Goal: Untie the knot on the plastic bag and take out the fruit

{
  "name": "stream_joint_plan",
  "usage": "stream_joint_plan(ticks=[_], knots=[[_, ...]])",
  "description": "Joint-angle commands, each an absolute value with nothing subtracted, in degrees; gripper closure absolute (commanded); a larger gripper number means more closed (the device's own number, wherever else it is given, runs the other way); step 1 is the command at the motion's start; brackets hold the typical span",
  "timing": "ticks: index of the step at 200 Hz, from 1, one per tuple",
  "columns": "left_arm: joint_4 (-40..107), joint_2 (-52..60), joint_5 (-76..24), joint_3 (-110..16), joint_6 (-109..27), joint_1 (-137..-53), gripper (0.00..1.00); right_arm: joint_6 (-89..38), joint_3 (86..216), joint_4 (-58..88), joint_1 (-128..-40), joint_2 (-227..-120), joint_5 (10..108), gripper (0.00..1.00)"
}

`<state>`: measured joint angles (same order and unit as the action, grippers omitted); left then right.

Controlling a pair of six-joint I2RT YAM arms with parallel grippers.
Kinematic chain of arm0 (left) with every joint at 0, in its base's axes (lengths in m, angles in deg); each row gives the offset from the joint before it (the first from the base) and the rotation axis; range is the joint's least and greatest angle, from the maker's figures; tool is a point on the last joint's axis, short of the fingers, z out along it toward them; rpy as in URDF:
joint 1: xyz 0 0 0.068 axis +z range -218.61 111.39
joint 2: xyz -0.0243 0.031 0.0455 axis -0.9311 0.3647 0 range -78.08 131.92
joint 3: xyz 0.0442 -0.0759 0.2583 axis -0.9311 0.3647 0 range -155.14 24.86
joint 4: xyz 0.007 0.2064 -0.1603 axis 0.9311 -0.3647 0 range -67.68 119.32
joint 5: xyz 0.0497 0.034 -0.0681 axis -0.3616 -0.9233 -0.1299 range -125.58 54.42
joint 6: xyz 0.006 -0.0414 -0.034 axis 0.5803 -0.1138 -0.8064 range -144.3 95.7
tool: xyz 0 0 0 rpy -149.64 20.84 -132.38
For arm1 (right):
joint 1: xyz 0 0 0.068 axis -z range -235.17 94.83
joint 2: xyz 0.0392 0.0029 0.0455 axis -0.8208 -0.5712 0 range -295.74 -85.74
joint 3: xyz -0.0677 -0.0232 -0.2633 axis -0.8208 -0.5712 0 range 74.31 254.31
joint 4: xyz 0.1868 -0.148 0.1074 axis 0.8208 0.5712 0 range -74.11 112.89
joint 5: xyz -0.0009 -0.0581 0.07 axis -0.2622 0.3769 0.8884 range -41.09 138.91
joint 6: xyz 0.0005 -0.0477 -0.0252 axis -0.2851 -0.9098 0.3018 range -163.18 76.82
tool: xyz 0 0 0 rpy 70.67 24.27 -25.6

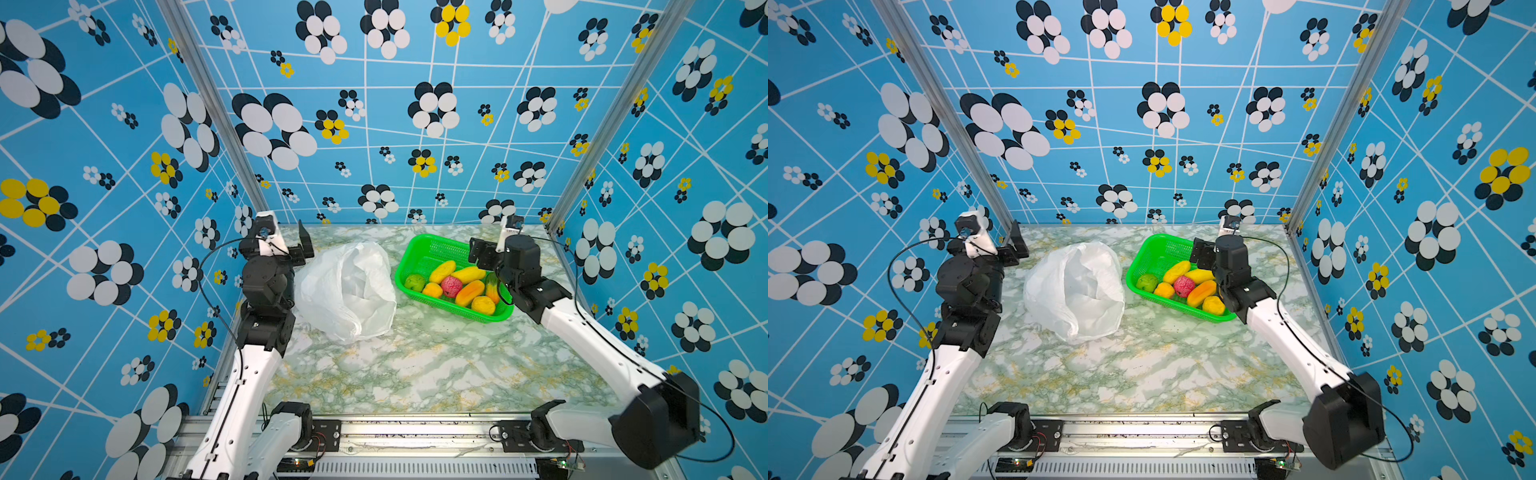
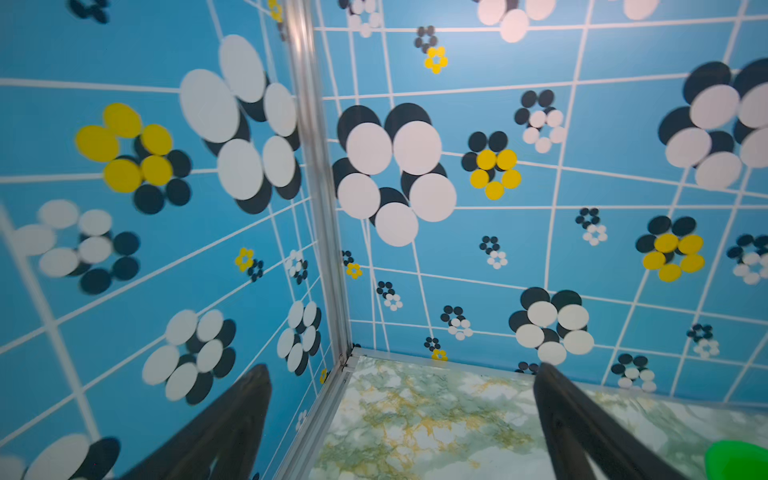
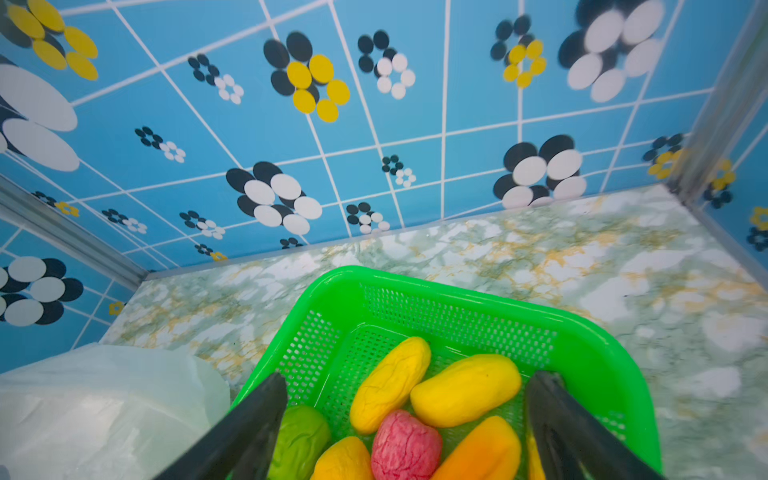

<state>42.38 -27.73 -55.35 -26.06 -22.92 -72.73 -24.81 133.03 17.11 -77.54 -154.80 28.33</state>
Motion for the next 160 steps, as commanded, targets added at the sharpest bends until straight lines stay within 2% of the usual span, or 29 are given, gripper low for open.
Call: stream_joint_plan(ticks=[1, 11, 25, 45, 57, 77, 98, 121, 160], knots=[[43.7, -32.2, -65.6, -12.9, -27.5, -72.6, 0.01, -30.4, 127.3, 20.8, -77.5, -147.3, 3.9, 0.01], [48.8, -33.6, -69.2, -5.1, -26.9, -72.6, 0.01, -30.6, 123.7, 20.6, -76.1, -144.7, -3.3, 0.01], [48.3, -34.3, -71.8, -0.1, -30.0, -72.6, 0.01, -27.9, 116.8, 18.5, -72.6, -141.3, -1.2, 0.01], [47.0, -32.6, -65.3, 2.5, -29.1, -72.8, 0.01, -33.1, 98.9, -5.4, -70.5, -138.4, 5.2, 0.01], [46.1, -31.3, -66.3, 3.6, -28.4, -73.7, 0.01, -34.2, 92.1, -15.3, -69.0, -136.1, 5.8, 0.01], [54.3, -29.9, -68.8, 11.2, -27.0, -74.4, 0.01, -30.1, 93.7, -6.2, -64.8, -133.5, 6.3, 0.01], [67.1, -26.1, -68.5, 18.1, -26.4, -73.3, 0.01, -25.6, 94.8, -1.3, -60.7, -135.8, 5.7, 0.01], [65.9, -21.1, -65.2, 14.2, -25.9, -73.1, 0.01, -24.2, 95.2, -2.7, -58.5, -140.8, 6.2, 0.01], [76.6, -6.7, -55.4, 10.2, -23.6, -73.7, 0.01, -24.4, 94.8, -10.3, -57.0, -150.7, 10.5, 0.01]])
